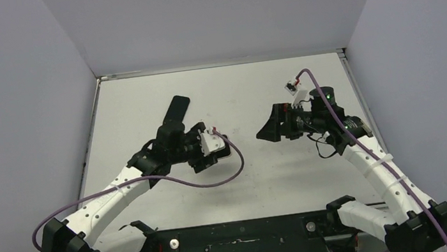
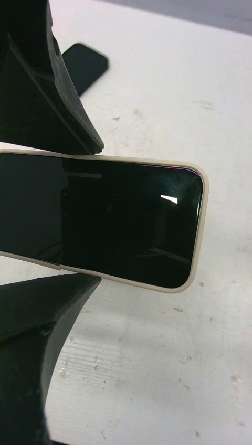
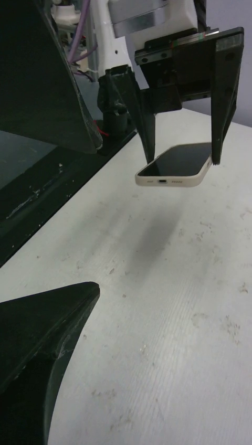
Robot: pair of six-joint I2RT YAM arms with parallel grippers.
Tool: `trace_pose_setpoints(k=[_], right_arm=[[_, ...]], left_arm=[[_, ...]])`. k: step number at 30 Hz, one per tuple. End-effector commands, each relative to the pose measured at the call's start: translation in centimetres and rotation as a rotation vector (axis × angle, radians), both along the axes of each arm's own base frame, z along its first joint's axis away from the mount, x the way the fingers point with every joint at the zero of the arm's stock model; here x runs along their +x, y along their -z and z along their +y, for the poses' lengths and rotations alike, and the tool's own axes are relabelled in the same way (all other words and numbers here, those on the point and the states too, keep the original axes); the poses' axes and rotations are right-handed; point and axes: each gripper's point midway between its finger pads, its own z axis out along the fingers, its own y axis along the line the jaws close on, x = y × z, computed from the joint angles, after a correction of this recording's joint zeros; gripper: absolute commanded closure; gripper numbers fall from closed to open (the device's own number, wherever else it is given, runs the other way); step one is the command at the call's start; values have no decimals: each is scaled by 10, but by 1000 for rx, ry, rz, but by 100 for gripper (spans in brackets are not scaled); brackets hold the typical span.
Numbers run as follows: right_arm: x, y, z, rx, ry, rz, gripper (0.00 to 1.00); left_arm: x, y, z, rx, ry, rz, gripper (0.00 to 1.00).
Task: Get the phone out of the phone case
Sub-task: Pick up the phone at the center of the board, then adjust the phone.
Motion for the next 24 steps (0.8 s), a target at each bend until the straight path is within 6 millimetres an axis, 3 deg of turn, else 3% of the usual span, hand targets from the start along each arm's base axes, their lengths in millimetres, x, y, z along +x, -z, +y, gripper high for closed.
trace_pose_setpoints(k=[1, 5, 9, 13, 21, 24], right_arm=[[-1, -31, 42, 85, -149, -31, 1], [-3, -30, 76, 76, -257, -1, 5], [-2, -24, 95, 48, -325, 26, 9], [-2, -11, 102, 20, -391, 55, 17], [-19, 4, 106, 9, -541, 78, 37], [-24, 7, 109, 29, -581, 89, 48]], left_arm=[[10, -64, -33, -83, 107, -289, 100], [1, -75, -49, -83, 164, -339, 100], [-5, -71, -57, -47, 197, -402, 100], [-12, -71, -64, -16, 249, -454, 100], [-21, -80, -72, -36, 301, -496, 100], [-25, -81, -74, -45, 317, -496, 100]])
